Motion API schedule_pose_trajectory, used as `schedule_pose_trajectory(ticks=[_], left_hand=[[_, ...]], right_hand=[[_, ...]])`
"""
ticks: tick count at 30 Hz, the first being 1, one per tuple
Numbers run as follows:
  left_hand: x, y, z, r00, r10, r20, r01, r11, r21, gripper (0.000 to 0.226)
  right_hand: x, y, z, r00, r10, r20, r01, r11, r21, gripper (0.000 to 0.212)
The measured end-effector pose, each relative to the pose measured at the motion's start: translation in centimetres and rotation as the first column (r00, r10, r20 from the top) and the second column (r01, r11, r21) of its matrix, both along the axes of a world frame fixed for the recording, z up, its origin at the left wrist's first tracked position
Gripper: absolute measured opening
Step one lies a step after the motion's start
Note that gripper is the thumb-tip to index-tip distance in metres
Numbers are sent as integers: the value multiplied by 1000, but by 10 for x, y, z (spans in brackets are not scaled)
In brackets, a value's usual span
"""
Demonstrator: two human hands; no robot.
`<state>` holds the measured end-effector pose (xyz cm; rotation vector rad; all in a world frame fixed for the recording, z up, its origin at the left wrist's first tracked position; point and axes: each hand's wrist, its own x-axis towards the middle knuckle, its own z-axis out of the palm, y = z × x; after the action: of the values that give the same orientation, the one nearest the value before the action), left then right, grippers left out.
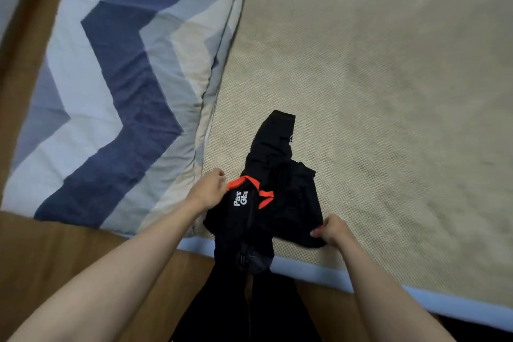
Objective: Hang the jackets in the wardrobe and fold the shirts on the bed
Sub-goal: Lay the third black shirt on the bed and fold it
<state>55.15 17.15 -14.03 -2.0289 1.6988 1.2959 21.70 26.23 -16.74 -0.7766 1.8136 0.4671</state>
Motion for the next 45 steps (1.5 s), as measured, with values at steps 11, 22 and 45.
schedule_pose_trajectory(ticks=[11, 22, 45], left_hand=[[-6, 13, -48, 982, 167, -93, -161, 985, 69, 29], [42, -33, 100, 871, 145, -469, -227, 966, -123, 11], [-53, -188, 654, 648, -719, -253, -8, 326, -945, 35]], right_hand=[[114, -83, 41, 801, 586, -125, -549, 634, -545, 45], [146, -149, 82, 747, 578, 329, -436, 799, -415, 21], [4, -155, 685, 954, -55, -296, -301, -181, -936, 37]])
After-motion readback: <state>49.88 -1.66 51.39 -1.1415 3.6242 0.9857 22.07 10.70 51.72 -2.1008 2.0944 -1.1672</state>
